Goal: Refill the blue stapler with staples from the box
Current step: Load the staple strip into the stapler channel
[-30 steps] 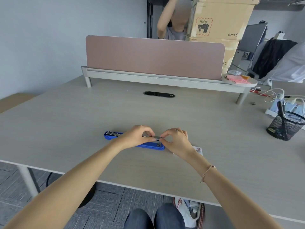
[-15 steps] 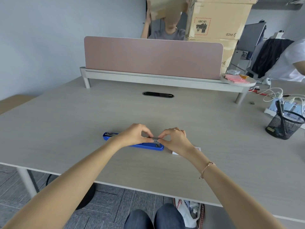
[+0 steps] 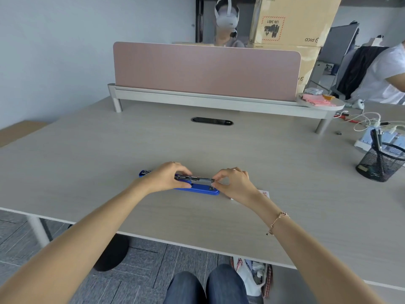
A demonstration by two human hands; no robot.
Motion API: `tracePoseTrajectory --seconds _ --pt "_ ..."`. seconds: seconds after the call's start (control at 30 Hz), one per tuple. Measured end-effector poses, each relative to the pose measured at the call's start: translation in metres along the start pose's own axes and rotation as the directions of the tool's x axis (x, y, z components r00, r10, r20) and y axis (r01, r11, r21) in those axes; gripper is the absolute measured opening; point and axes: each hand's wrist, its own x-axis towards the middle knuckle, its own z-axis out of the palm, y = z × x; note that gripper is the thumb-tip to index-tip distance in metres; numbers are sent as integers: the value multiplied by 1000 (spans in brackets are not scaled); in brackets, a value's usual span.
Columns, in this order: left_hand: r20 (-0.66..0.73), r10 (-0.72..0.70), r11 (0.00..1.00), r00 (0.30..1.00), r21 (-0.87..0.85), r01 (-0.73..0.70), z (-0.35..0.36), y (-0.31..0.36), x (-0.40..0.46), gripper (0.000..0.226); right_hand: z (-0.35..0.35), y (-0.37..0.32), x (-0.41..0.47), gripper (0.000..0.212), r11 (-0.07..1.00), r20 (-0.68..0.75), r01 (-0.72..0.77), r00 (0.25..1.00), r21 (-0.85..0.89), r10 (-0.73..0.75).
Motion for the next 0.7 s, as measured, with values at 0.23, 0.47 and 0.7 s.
tracePoseTrajectory --seconds 0.23,0.47,0.7 --pt "22 -91 992 996 84 88 -26 -42 -20 40 5 4 -5 28 1000 16 -7 1000 -21 7" --pt "-30 -156 983 987 89 158 -47 -68 -34 28 5 3 -6 31 998 43 -38 998 -43 40" --pt "33 -142 988 989 62 140 -69 -54 -29 21 4 2 -7 27 998 53 -44 997 -41 47"
